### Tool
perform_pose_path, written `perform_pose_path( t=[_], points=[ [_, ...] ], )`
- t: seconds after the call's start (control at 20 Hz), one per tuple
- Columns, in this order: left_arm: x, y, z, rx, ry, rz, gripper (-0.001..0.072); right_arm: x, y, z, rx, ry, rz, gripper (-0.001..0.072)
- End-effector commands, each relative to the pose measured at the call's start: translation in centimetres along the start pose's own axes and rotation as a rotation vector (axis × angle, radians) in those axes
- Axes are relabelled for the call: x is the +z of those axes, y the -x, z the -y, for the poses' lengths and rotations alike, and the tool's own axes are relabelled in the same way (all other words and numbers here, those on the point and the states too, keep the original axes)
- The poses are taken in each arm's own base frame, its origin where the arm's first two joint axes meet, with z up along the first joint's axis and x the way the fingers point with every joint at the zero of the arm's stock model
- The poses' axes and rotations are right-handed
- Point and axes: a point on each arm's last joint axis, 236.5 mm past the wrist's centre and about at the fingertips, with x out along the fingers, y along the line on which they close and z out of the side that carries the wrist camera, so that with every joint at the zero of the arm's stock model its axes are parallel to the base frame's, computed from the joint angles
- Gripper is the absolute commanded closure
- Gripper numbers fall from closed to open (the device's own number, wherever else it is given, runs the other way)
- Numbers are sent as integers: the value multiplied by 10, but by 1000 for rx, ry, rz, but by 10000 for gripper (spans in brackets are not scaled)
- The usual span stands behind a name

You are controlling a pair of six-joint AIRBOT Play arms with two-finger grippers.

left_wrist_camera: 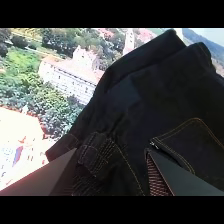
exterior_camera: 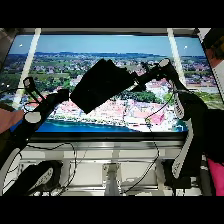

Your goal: Fold the clothes and pants, and hang the long-sleeved shirts on hangers.

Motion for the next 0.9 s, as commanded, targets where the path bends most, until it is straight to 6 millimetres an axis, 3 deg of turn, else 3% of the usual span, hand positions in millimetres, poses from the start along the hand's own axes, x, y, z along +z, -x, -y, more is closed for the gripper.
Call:
perform_pose_path(
  t=[0.0, 0.25, 0.55, 0.65, 0.7, 0.75, 0.85],
  points=[
    [0, 0, 0, -2, -2, -2, 203, 22, -22, -9, 16, 5, 91, 21],
    [0, 0, 0, -2, -2, -2, 203, 64, -22, -14, 35, -17, 270, 22],
    [-1, 0, 0, -1, -2, -3, 203, 81, -29, -25, 52, -13, 351, 32],
    [-1, 0, 0, -1, -2, -3, 203, 83, -33, -29, 54, -7, 365, 163],
    [-1, 0, 0, 0, -2, -3, 203, 82, -33, -29, 53, -5, 363, 181],
    [-1, 0, 0, 0, -2, -3, 203, 82, -34, -28, 49, -1, 361, 277],
    [-1, 0, -1, 2, -23, -4, 204, 82, -33, -27, 44, 6, 364, 693]
  ],
)
